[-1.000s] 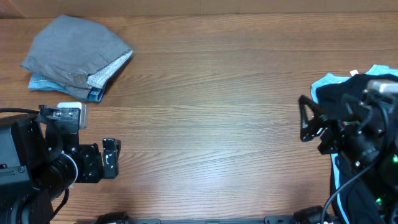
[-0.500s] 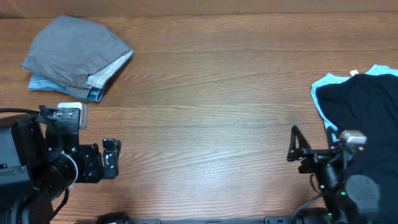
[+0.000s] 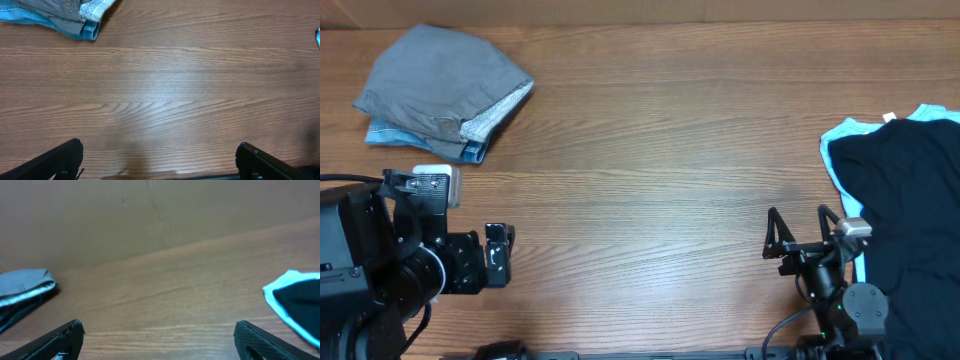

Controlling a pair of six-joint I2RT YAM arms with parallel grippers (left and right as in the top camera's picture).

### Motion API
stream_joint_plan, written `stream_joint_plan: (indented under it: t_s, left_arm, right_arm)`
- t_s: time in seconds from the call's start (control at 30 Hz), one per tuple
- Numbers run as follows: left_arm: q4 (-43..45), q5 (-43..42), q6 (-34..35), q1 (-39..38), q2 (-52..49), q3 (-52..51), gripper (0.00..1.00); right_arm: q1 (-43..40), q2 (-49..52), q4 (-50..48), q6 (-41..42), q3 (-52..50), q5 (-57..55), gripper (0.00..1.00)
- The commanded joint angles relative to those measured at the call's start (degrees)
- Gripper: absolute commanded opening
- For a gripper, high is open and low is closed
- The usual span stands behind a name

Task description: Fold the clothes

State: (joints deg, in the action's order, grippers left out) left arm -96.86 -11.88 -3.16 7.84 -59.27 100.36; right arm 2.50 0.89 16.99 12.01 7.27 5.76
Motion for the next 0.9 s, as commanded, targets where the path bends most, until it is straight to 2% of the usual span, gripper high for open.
stream_joint_plan:
  t_s: [0.0,0.23,0.87]
  left_arm:
    - [0.1,0.1,0.2,-0.4,0.1,-0.2,1.00]
    - [0.1,0.1,0.1,-0.4,0.1,-0.2,1.00]
    - [0.1,0.1,0.1,-0.4,0.1,-0.2,1.00]
  right_arm:
    - [-0.3,-0.7,-1.9,0.2,-2.6,0.4,1.00]
    - [-0.3,-0.7,-7.8,0.2,-4.6,0.4,1.00]
    - [-0.3,-0.7,-7.9,0.2,-4.6,0.3,1.00]
